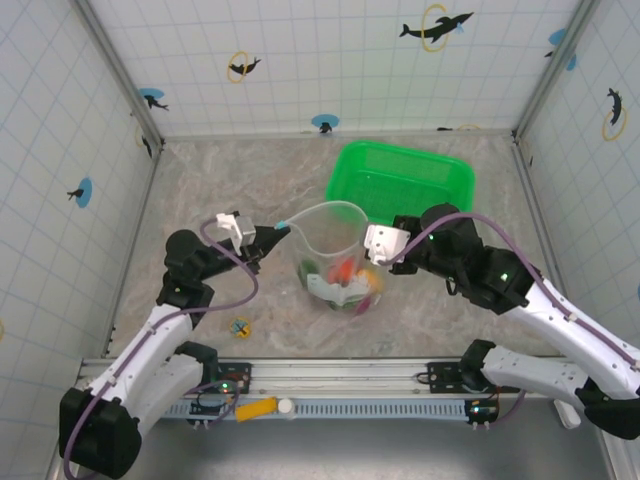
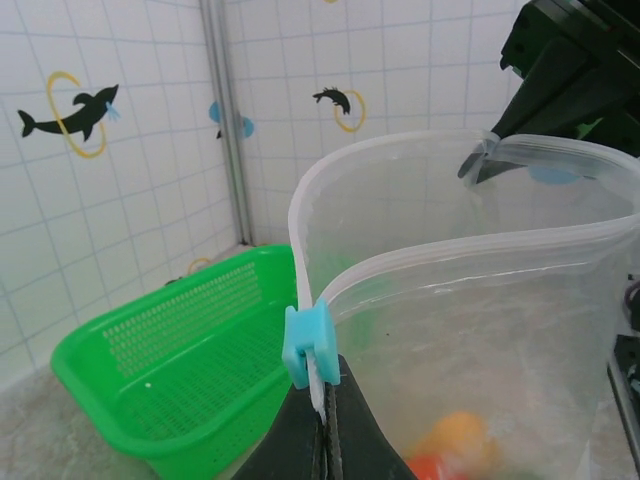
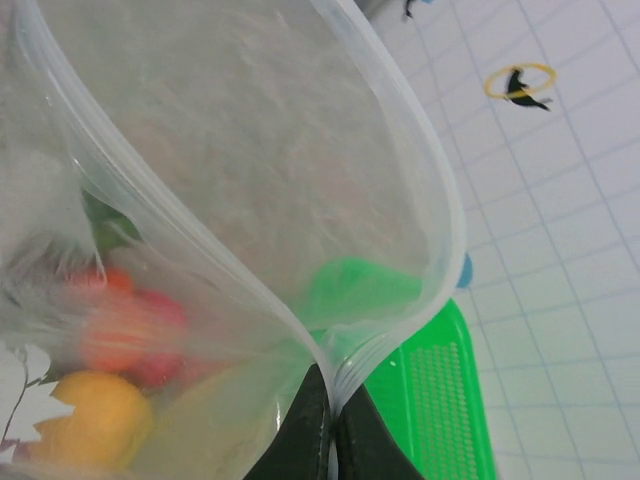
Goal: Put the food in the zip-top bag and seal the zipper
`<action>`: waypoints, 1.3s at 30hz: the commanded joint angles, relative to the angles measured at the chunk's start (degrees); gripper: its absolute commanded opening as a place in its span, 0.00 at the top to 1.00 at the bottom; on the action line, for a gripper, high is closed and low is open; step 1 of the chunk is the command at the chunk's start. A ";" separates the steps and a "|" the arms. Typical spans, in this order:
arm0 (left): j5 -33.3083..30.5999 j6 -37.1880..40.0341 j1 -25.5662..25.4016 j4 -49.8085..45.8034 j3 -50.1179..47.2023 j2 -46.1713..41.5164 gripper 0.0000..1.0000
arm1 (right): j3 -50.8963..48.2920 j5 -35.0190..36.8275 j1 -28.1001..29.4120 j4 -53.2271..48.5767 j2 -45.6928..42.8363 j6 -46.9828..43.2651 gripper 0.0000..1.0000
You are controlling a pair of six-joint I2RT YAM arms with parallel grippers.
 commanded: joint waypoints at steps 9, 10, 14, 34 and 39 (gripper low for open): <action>-0.40 9.46 0.40 -14.58 12.04 0.70 1.00 | 7.65 2.17 -5.69 4.47 4.40 1.96 0.45; 0.15 9.85 0.35 -15.56 12.02 0.66 1.00 | 7.96 -0.47 -5.20 4.12 3.83 3.01 0.41; 3.23 11.64 0.23 -20.88 11.86 0.46 1.00 | 9.29 -12.47 -3.27 2.69 1.46 6.16 0.38; -4.51 20.54 -14.61 -38.79 16.14 0.96 1.00 | 20.47 -20.90 7.92 -6.23 18.36 3.02 0.66; -5.73 21.68 -15.47 -39.86 16.24 1.02 1.00 | 22.06 -22.31 7.75 -6.85 20.79 2.89 0.66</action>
